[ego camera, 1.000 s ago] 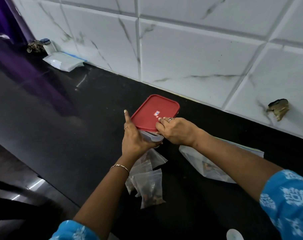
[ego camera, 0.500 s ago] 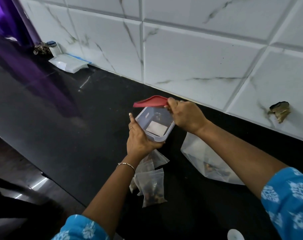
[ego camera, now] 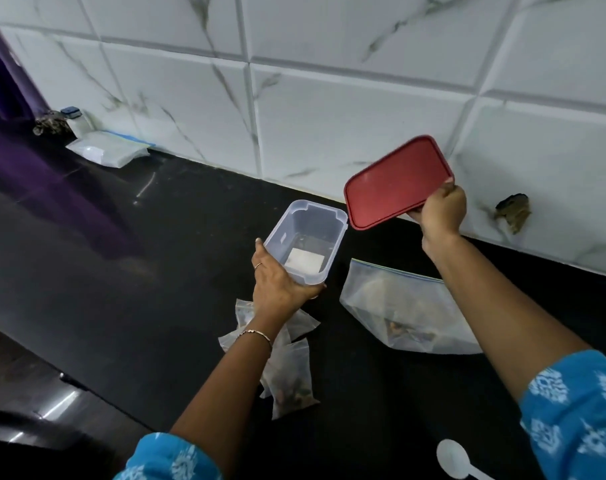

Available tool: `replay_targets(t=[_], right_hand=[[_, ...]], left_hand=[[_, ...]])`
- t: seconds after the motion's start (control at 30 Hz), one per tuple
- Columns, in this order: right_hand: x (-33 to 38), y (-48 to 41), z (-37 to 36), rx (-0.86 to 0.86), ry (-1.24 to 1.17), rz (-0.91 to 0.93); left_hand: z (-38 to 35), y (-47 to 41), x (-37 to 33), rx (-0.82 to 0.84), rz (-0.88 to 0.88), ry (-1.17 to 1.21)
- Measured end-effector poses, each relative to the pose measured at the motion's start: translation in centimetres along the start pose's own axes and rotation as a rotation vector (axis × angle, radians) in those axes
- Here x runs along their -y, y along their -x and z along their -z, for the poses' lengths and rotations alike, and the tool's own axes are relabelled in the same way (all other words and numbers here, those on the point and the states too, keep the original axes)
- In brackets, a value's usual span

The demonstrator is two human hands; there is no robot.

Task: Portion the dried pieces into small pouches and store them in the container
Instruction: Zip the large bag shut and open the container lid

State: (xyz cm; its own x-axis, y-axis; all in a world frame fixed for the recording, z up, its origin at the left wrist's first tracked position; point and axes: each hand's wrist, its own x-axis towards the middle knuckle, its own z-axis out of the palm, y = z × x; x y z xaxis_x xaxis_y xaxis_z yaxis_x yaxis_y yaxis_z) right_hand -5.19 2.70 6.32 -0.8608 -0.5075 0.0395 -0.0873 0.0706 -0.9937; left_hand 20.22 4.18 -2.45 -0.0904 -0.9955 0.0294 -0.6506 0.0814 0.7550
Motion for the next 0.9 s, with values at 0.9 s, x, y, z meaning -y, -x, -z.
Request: replay_targets(t=[0.9], right_hand=[[-15.4,8.2,30.0,-0.707,-0.3,-0.481]], left_hand=[[-12.7,10.1,-7.0,0.595,-0.721,-0.491]])
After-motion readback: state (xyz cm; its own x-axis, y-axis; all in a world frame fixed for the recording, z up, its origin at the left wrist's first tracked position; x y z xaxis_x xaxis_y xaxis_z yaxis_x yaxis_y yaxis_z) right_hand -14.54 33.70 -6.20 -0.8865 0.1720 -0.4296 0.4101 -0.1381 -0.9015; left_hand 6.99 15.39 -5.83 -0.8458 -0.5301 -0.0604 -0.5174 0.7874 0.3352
